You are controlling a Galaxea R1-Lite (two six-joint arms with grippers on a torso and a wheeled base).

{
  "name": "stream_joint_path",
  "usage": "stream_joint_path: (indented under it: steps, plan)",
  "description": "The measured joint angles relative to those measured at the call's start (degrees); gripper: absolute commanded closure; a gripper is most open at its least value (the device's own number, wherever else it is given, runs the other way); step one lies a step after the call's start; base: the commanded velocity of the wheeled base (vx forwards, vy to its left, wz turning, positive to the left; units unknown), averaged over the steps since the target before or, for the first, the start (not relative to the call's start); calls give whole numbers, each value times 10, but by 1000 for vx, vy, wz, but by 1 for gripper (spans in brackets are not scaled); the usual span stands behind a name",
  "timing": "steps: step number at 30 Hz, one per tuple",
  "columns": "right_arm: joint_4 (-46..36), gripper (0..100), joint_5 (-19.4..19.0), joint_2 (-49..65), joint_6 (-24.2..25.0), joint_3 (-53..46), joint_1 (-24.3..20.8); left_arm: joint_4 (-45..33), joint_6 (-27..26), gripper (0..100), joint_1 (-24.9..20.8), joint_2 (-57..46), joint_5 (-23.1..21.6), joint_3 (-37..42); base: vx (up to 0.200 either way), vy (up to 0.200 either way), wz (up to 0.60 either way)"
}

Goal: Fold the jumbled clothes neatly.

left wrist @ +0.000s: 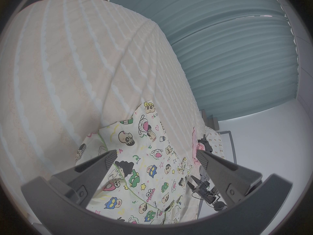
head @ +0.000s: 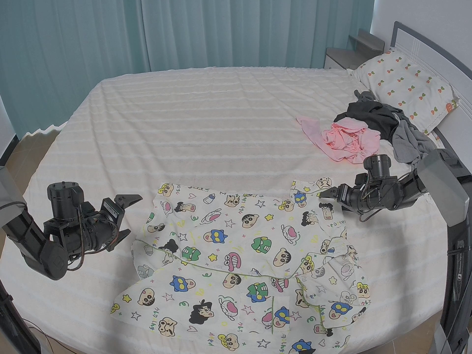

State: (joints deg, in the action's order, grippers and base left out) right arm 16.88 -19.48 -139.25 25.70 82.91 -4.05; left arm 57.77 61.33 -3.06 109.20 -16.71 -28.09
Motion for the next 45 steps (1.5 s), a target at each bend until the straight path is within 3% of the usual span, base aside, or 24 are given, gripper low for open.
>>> stream_joint_path:
  steps: [1,14,23,39,45]
  plan:
    - [-1,100,0,-5,1,4,-1,0,0,0,0,0,0,1,0,0,0]
    - [43,100,9,-39,39,46,0,1,-2,0,-1,3,0,5,0,0,0]
    - [54,100,63,-45,38,87,9,1,-5,0,-1,4,3,5,0,0,0]
    - [59,100,99,-77,33,179,15,1,-6,0,-1,5,5,4,0,0,0]
    - [53,100,100,-76,32,173,20,3,-7,0,-1,5,5,4,0,0,0]
